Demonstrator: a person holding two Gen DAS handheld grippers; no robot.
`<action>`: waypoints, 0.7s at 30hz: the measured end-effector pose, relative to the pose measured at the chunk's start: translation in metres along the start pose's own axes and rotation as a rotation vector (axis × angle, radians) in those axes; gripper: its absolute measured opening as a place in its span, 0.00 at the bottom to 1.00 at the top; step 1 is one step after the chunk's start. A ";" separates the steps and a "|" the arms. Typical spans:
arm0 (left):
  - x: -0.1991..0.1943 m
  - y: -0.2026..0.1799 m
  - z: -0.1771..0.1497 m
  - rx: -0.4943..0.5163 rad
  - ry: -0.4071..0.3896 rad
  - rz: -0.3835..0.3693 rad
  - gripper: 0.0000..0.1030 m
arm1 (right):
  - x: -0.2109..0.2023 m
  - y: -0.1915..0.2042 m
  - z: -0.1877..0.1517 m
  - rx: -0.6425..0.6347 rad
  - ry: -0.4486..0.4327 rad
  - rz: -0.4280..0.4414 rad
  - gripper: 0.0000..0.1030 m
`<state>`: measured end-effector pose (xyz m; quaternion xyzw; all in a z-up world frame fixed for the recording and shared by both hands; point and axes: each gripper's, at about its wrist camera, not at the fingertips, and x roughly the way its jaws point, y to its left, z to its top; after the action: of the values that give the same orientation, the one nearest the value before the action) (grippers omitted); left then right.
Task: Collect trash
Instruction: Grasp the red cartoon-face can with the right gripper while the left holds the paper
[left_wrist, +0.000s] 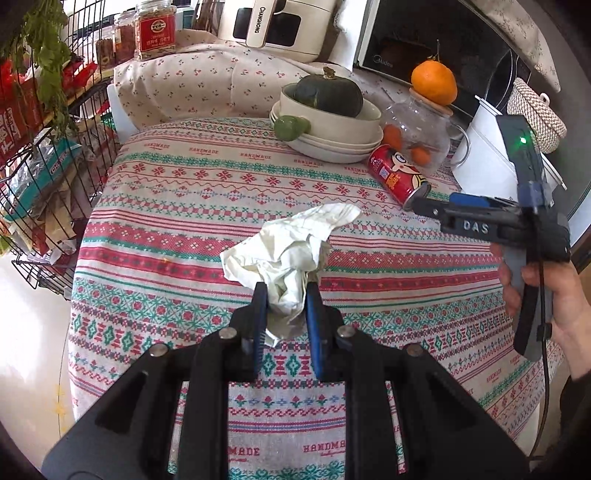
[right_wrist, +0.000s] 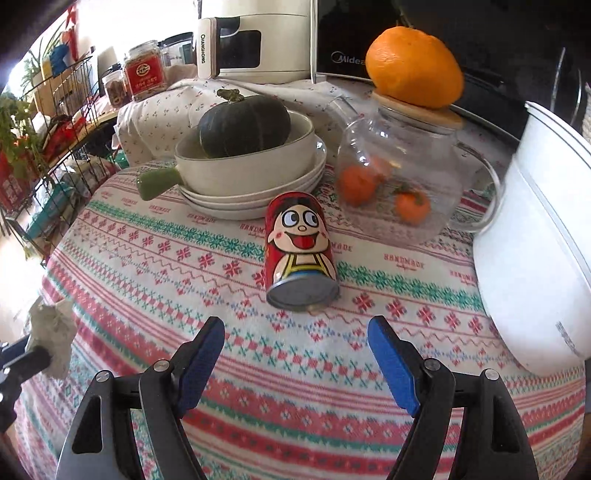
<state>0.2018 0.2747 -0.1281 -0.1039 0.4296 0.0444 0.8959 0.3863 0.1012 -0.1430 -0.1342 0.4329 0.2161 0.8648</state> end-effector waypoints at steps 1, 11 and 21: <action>0.002 0.002 0.000 -0.006 0.005 -0.001 0.21 | 0.007 0.001 0.005 0.000 0.001 -0.002 0.79; 0.012 0.006 -0.001 -0.039 0.032 0.003 0.21 | 0.044 -0.002 0.024 0.008 -0.003 0.019 0.65; 0.014 -0.003 0.000 -0.073 0.050 -0.008 0.21 | 0.013 -0.014 0.009 0.027 -0.003 0.041 0.52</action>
<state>0.2111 0.2719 -0.1391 -0.1395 0.4493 0.0540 0.8808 0.4064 0.0961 -0.1479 -0.1135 0.4371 0.2283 0.8625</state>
